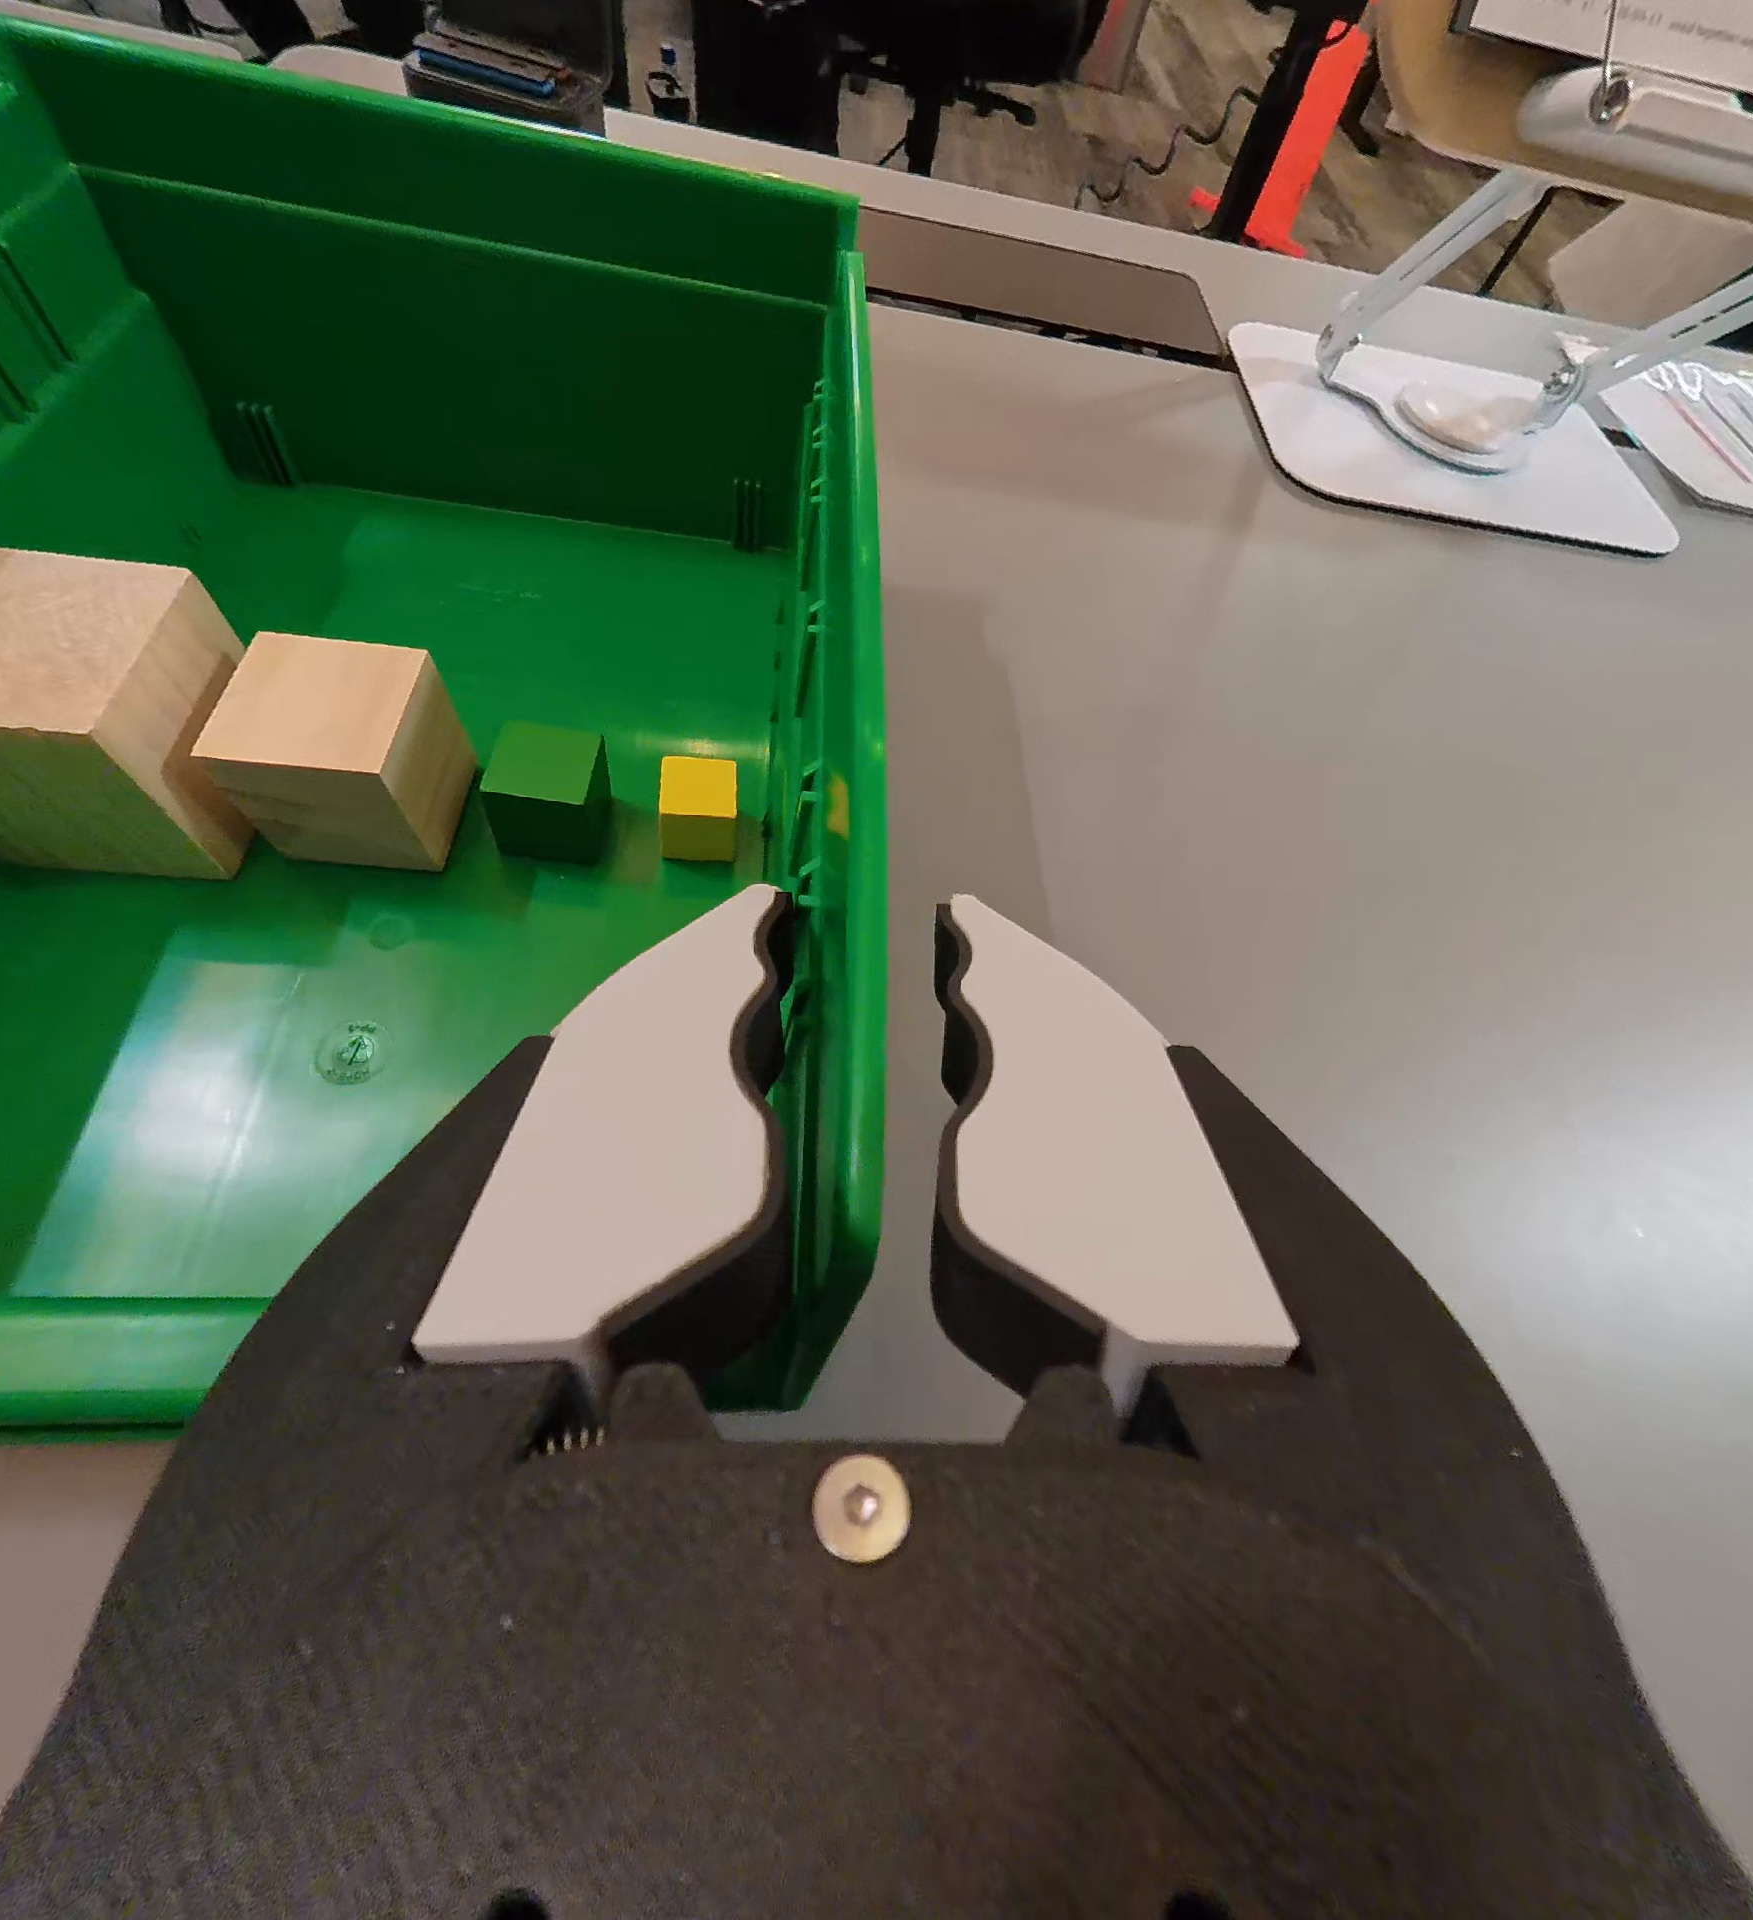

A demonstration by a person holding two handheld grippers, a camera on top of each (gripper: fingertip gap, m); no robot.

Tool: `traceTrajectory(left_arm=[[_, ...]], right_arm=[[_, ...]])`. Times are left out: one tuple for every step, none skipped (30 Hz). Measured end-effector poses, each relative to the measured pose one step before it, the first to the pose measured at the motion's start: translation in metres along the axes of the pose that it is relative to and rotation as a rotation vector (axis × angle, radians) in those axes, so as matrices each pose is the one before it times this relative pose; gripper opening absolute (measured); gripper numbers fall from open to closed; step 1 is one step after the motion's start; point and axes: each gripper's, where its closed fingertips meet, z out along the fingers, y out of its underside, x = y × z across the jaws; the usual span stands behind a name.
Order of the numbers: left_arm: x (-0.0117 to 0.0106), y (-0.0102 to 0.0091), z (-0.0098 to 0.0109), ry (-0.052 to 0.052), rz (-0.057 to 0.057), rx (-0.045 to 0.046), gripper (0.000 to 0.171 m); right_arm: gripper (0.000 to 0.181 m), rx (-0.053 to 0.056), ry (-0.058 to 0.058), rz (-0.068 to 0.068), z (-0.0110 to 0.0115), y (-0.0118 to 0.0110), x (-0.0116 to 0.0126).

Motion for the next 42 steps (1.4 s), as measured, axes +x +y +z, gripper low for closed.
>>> traceTrajectory(left_arm=[[0.00004, 0.00004, -0.00001, 0.0012, -0.0016, 0.00034, 0.027], [0.00003, -0.00013, 0.00014, 0.0007, -0.0011, 0.00036, 0.027], [0.00009, 0.00007, 0.00005, 0.0005, -0.0006, 0.00011, 0.027], [0.00009, 0.00012, 0.00014, 0.0001, 0.0008, -0.00055, 0.027], [0.00014, 0.00011, 0.00016, -0.0001, 0.0015, -0.00033, 0.027], [0.00016, 0.00008, 0.0, 0.0, 0.0016, -0.00027, 0.028], [0.00023, 0.00003, 0.00012, 0.0006, 0.0018, -0.00037, 0.028], [0.00013, 0.0002, 0.00002, 0.0002, 0.0022, -0.00056, 0.028], [0.00001, 0.00007, -0.00002, -0.0003, 0.0013, -0.00037, 0.028], [0.00021, -0.00001, 0.00002, 0.0005, 0.0, 0.0002, 0.028], [0.00012, 0.00001, 0.00005, 0.0006, 0.0003, -0.00025, 0.029], [-0.00001, 0.00009, 0.00005, 0.0002, 0.0002, 0.0, 0.029], [0.00011, 0.00001, 0.00001, 0.0, 0.0004, 0.00009, 0.029], [0.00009, 0.00006, 0.00004, -0.0003, 0.0012, -0.00049, 0.029], [0.00008, 0.00008, -0.00003, -0.0001, 0.0007, -0.0005, 0.03], [0.00013, 0.00002, 0.00004, 0.0004, 0.0, -0.00035, 0.03], [0.0001, 0.00022, 0.00003, 0.0006, 0.0004, -0.0012, 0.03], [-0.0002, 0.00012, -0.00005, 0.0003, 0.0004, -0.0014, 0.029], [-0.00006, -0.00005, -0.00003, 0.0017, -0.002, -0.00008, 0.028], [-0.0001, -0.00003, -0.00009, 0.0028, -0.0033, -0.00056, 0.028], [-0.00012, -0.00017, -0.00007, 0.003, -0.0035, -0.0005, 0.028], [-0.00015, 0.0, -0.00014, 0.0023, -0.0026, -0.00046, 0.027], [0.00001, 0.00001, -0.00005, 0.0015, -0.0013, -0.00041, 0.027], [-0.00007, -0.00001, -0.00004, 0.001, -0.0011, -0.00027, 0.027], [-0.00006, 0.00004, -0.00004, 0.0003, -0.0004, -0.00048, 0.027], [-0.00015, -0.00001, -0.00002, -0.0001, -0.0001, -0.00009, 0.027], [-0.00009, 0.00001, 0.00003, -0.0003, -0.0002, -0.0004, 0.026], [-0.00021, 0.00004, -0.0001, -0.0003, -0.0005, -0.00028, 0.025], [-0.00018, -0.00001, 0.0, 0.0006, -0.0015, 0.00056, 0.024], [0.00011, 0.00001, -0.00005, 0.0017, -0.0023, -0.00041, 0.024], [0.0002, 0.00007, -0.00017, 0.0024, -0.0025, -0.00035, 0.023], [0.00014, 0.00003, -0.0001, 0.0018, -0.0017, -0.00025, 0.023], [0.00018, 0.00009, -0.0001, 0.0015, -0.0007, -0.00051, 0.021], [0.00019, 0.0, 0.00003, 0.0015, -0.0009, -0.00032, 0.021], [0.00039, 0.0001, -0.00009, 0.0024, -0.0001, -0.00043, 0.022], [0.00034, 0.00002, -0.00002, 0.0011, 0.0005, -0.00079, 0.021], [0.00005, 0.00005, -0.00004, -0.0007, 0.001, 0.00013, 0.022], [0.00011, -0.00002, 0.0, -0.0004, 0.0008, -0.00051, 0.022], [0.00007, 0.00001, -0.00001, 0.0003, -0.0003, -0.00011, 0.022], [0.00009, -0.00012, 0.0, 0.0008, -0.0005, -0.00009, 0.022], [0.00013, -0.00004, -0.00007, 0.0016, -0.0016, -0.00091, 0.022], [0.0002, -0.00004, -0.00006, 0.003, -0.0029, -0.00142, 0.022]], right_arm=[[0.046, -0.0005, -0.0023, 0.0015, -0.00002, 0.00011, -0.00027], [0.046, 0.0003, -0.0005, 0.0002, -0.0002, -0.00006, -0.00011], [0.046, 0.0004, -0.0004, -0.0007, -0.00023, -0.00021, 0.00001], [0.046, -0.0004, -0.0007, 0.0, -0.00003, 0.00005, -0.0001], [0.046, -0.0015, -0.0013, 0.0014, 0.00013, 0.00022, -0.00002], [0.046, -0.0029, -0.0019, 0.0026, 0.00018, 0.00054, -0.00009], [0.046, -0.0036, -0.0026, 0.003, 0.00046, 0.00066, -0.00028], [0.046, -0.0038, -0.0031, 0.0026, 0.00034, 0.00072, -0.0003], [0.046, -0.003, -0.0022, 0.0013, 0.00036, 0.00053, -0.00036], [0.046, -0.0018, -0.0009, -0.0005, 0.00009, 0.00031, -0.00035], [0.046, -0.0011, -0.0001, -0.0019, 0.00011, 0.00013, -0.0002], [0.046, -0.001, 0.0003, -0.002, 0.00011, 0.00012, -0.00015], [0.046, -0.0011, 0.0003, -0.0009, 0.00004, 0.0002, -0.00008], [0.046, -0.0011, -0.0003, 0.0002, 0.00014, 0.00016, -0.00002], [0.046, -0.0013, -0.0008, 0.0011, 0.00006, 0.00026, -0.00001], [0.046, -0.0015, -0.0013, 0.0017, 0.00015, 0.00029, 0.00002], [0.046, -0.0013, -0.0012, 0.0021, 0.00007, 0.0003, 0.0], [0.046, -0.001, -0.0013, 0.0025, 0.00006, 0.00013, 0.00001], [0.046, -0.0013, -0.0018, 0.0031, 0.00019, 0.00031, -0.00001], [0.046, -0.002, -0.0017, 0.0037, 0.00014, 0.00039, -0.00005], [0.046, -0.0022, -0.0014, 0.004, 0.00014, 0.00045, 0.0001], [0.046, -0.0019, -0.0016, 0.0039, 0.00013, 0.00033, 0.00004], [0.046, -0.001, -0.0015, 0.0035, 0.00011, 0.00024, 0.00009], [0.046, -0.0004, -0.0011, 0.0029, 0.0, 0.00007, 0.00001], [0.046, -0.0006, -0.0009, 0.0021, 0.00009, 0.00012, 0.0], [0.046, -0.0016, -0.0008, 0.0015, 0.00016, 0.00034, 0.0], [0.046, -0.0024, -0.0012, 0.0014, 0.00019, 0.00041, -0.00004], [0.046, -0.0026, -0.0014, 0.0014, 0.00016, 0.00041, -0.0002], [0.046, -0.0022, -0.0013, 0.0012, 0.00022, 0.00043, -0.00013], [0.046, -0.0021, -0.0025, 0.0009, 0.00029, 0.0003, -0.00031], [0.047, -0.0019, -0.0043, 0.0012, 0.00024, 0.00039, -0.00052], [0.047, -0.0017, -0.004, 0.002, 0.00022, 0.00029, -0.00058], [0.047, -0.0018, -0.0015, 0.0018, 0.00014, 0.00036, -0.00009], [0.047, -0.0024, -0.0002, 0.0008, 0.00017, 0.00037, 0.00001], [0.047, -0.0029, 0.0007, 0.0005, 0.00017, 0.00052, 0.00019], [0.047, -0.0025, 0.0006, 0.0006, 0.00021, 0.00052, 0.00008], [0.047, -0.0016, -0.0005, 0.0007, 0.00014, 0.0003, -0.00002], [0.047, -0.0006, -0.0014, 0.0005, 0.00014, 0.00001, -0.00023], [0.047, 0.0001, -0.0019, -0.0002, 0.00011, 0.00001, -0.00032], [0.047, 0.0004, -0.0044, -0.0012, 0.00013, -0.00002, -0.00079], [0.048, 0.0009, -0.0052, -0.0009, 0.00003, -0.00018, -0.00089], [0.048, 0.0007, -0.0034, -0.001, 0.0, -0.00019, -0.00078]])
